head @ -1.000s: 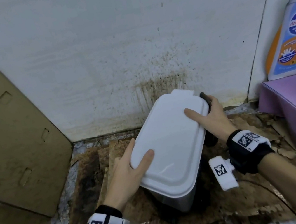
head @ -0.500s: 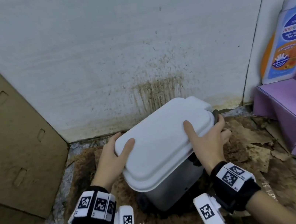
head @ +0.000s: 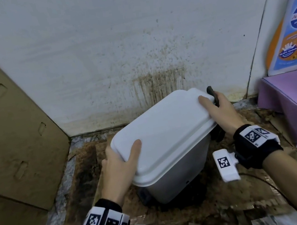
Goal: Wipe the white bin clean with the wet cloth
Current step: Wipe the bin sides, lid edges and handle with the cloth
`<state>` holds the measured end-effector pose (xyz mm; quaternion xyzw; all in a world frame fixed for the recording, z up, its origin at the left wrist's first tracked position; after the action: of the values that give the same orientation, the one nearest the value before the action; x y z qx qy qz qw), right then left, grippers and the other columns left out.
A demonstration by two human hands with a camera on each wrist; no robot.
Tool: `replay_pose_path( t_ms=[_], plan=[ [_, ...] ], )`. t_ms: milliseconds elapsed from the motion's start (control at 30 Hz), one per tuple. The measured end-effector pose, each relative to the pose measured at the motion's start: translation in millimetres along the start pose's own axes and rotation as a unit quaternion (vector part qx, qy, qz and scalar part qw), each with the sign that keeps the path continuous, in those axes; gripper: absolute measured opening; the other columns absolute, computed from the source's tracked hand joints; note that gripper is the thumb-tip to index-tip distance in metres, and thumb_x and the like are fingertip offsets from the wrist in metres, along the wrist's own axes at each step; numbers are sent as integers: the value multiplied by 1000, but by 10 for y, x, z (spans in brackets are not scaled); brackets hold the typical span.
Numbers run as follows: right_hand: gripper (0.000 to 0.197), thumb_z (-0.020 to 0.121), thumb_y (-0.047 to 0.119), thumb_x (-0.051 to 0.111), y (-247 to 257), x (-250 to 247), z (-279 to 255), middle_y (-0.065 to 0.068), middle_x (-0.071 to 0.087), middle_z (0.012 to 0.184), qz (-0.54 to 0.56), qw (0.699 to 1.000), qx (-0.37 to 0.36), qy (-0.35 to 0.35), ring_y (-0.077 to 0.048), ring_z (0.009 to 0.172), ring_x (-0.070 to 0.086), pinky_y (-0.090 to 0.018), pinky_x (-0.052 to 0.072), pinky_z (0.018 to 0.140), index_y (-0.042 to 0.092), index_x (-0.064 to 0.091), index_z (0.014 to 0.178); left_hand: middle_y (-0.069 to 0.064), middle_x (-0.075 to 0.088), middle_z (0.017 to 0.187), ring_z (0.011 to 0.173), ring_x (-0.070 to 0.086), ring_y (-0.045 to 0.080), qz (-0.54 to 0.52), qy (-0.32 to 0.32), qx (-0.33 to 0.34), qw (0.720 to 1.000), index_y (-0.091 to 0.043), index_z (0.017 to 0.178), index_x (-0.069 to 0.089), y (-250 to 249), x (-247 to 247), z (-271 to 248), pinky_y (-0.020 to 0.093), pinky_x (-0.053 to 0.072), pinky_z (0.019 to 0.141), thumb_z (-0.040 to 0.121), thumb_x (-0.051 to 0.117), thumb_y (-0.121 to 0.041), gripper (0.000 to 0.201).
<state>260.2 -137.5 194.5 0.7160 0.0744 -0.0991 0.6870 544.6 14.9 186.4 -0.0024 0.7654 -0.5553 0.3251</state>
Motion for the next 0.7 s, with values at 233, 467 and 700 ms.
replay_pose_path(
  t_ms=[233,467,700],
  plan=[
    [68,95,47,64,63,-51,-26,7,47,151,9,1000,0,24,-16,130,51,-32,44,98,24,37,153,-7,63,130,117,62,18,-31,12,30,999,-32,132,52,-28,-40,78,49,55,99,62,64,-91,92],
    [68,90,47,67,-38,19,-336,10,50,143,69,993,3,-92,-15,133,47,-31,42,99,33,39,151,-12,46,149,136,49,15,-86,34,39,995,-26,158,33,-249,-114,215,38,44,108,86,66,-68,90],
    [74,86,53,68,-163,77,-713,1,47,141,85,977,16,-196,-25,136,35,-34,37,102,25,38,147,-4,30,167,151,34,22,-8,45,54,998,-26,162,26,-430,-49,519,40,30,119,95,55,-64,82]
  ],
)
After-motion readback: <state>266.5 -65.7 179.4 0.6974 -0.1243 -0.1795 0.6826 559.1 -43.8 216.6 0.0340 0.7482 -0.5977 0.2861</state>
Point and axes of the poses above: each hand's wrist, its own z-axis towards the middle knuckle, its own x-axis out of the palm, y = z × x, the point moved 1 cm from there along z, towards the middle knuckle
